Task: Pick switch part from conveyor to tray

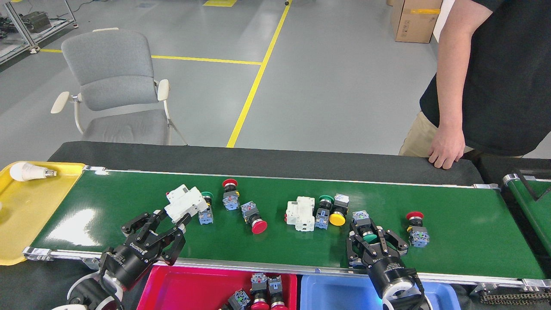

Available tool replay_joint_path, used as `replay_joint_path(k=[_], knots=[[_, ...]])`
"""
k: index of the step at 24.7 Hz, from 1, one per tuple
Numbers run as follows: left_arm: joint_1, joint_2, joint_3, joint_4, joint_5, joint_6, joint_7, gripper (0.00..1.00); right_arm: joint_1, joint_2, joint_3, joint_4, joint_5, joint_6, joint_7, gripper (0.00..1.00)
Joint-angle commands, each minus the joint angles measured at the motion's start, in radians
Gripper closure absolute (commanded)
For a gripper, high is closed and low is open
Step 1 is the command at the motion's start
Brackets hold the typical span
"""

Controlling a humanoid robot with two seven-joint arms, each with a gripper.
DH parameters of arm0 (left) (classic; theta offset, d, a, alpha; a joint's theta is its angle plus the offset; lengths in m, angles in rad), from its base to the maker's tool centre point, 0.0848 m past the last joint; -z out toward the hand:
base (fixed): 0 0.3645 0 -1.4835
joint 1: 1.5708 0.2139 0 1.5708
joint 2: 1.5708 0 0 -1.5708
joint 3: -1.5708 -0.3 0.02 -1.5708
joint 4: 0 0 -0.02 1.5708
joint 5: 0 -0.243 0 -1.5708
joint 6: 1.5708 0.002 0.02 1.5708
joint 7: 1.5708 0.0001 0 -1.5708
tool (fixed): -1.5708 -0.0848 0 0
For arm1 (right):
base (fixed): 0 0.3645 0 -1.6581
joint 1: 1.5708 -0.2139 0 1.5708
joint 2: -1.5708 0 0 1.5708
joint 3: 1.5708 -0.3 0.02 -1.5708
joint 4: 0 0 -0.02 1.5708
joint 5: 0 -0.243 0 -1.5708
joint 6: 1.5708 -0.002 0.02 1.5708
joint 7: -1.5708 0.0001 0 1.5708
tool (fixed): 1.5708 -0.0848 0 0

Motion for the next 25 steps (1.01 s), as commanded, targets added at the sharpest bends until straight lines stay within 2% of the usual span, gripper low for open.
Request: replay_joint_path(k=[1,4,6,10,11,12,13,14,17,20,23,25], knots=[[0.034,0.001,0.003,-0.073,0.005,-0.039,0.007,0.84,0.018,-0.004,-0.004,-0.061,-0.003,-0.087,-0.003,0.88],[0.093,-0.013,-0.008,-0.131,0.0,-0.055,-0.002,0.83,0.067,-0.004,-0.004,-0.137,-0.004,-0.278,-0.003,0.88],[0.093,-0.023,-0.02,-0.139,-0.001,-0.053,-0.004,0.83,0.078,0.0,-0.004,-0.17,-0.013,-0.438,-0.002,0.87],[0.066,-0.025,-0.028,-0.136,-0.001,-0.055,-0.005,0.83,0.067,-0.006,0.031,-0.152,-0.027,-0.725,0.011,0.86],[0.063,-0.025,-0.028,-0.134,-0.001,-0.056,-0.004,0.83,0.069,-0.006,0.049,-0.146,-0.027,-0.725,0.011,0.83],[0.06,-0.025,-0.028,-0.133,-0.001,-0.056,-0.005,0.83,0.07,-0.007,0.063,-0.135,-0.027,-0.725,0.011,0.69],[0.059,-0.026,-0.028,-0.133,-0.001,-0.055,-0.005,0.83,0.07,-0.004,0.072,-0.118,-0.026,-0.725,0.015,0.29],[0.054,-0.028,-0.029,-0.131,-0.003,-0.055,-0.005,0.83,0.067,0.003,0.085,-0.1,-0.024,-0.725,0.025,0.0],[0.048,-0.029,-0.045,-0.131,-0.004,-0.055,-0.005,0.83,0.026,0.031,0.104,-0.054,-0.021,-0.725,0.031,0.0],[0.043,-0.032,-0.12,-0.131,-0.009,-0.045,-0.005,0.82,-0.011,0.06,0.103,-0.031,-0.019,-0.725,0.037,0.0],[0.056,-0.088,-0.171,-0.139,-0.06,-0.044,-0.014,0.82,-0.02,0.063,0.088,-0.048,-0.042,-0.725,0.04,0.0],[0.068,-0.152,-0.201,-0.147,-0.138,-0.045,-0.019,0.81,0.004,0.048,0.003,-0.084,-0.079,-0.725,0.04,0.0]])
